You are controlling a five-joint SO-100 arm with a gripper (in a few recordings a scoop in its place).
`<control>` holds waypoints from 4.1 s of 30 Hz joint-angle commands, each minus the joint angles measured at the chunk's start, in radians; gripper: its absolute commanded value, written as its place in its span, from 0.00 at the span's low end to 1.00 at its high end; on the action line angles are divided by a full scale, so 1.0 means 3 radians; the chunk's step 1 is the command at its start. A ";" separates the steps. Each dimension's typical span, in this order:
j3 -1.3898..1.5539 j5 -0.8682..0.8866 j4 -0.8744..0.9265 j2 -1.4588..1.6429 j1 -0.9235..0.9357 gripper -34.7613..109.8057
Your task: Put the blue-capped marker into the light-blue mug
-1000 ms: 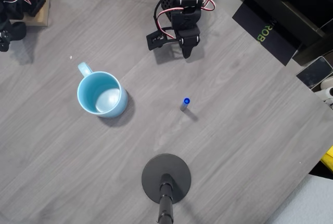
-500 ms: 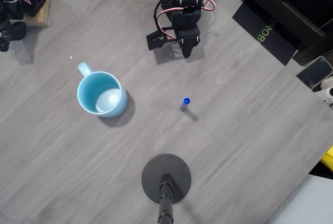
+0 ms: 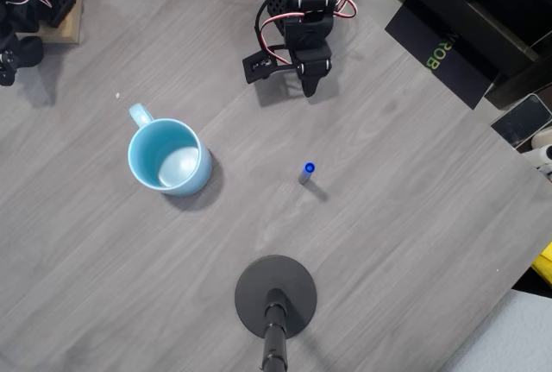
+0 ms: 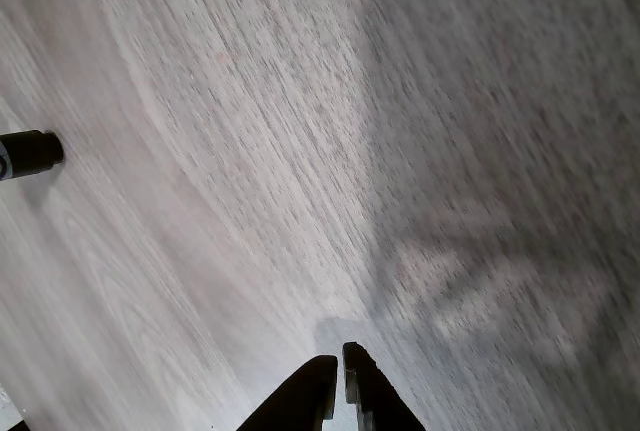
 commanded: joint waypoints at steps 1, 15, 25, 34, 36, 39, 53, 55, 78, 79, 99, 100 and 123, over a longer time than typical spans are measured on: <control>0.0031 -0.0015 0.0036 0.0102 0.0020 0.24; 0.0031 -0.0015 0.0036 0.0102 0.0020 0.24; 0.0031 -0.0015 0.0036 0.0102 0.0020 0.24; 0.0031 -0.0020 0.0041 0.0102 0.0015 0.24; 0.0031 -0.0026 0.0041 0.0102 -0.0082 0.24; 0.0031 -0.0026 0.0041 0.0102 -0.0174 0.24; 0.0031 -0.1785 0.0092 0.0097 0.0230 0.32; 0.0031 -0.3180 0.0097 0.0092 0.0363 0.31; 0.0026 -0.5139 -0.3702 0.0092 0.0562 0.41; 0.0026 -0.5149 -0.3738 0.0092 0.0522 0.41; -0.1544 -0.5042 -0.5548 -0.2894 0.0823 0.43; -0.1478 -0.5042 -0.5640 -0.2955 0.0803 0.43; -0.0890 -0.4950 -0.6826 -0.4091 0.0378 0.43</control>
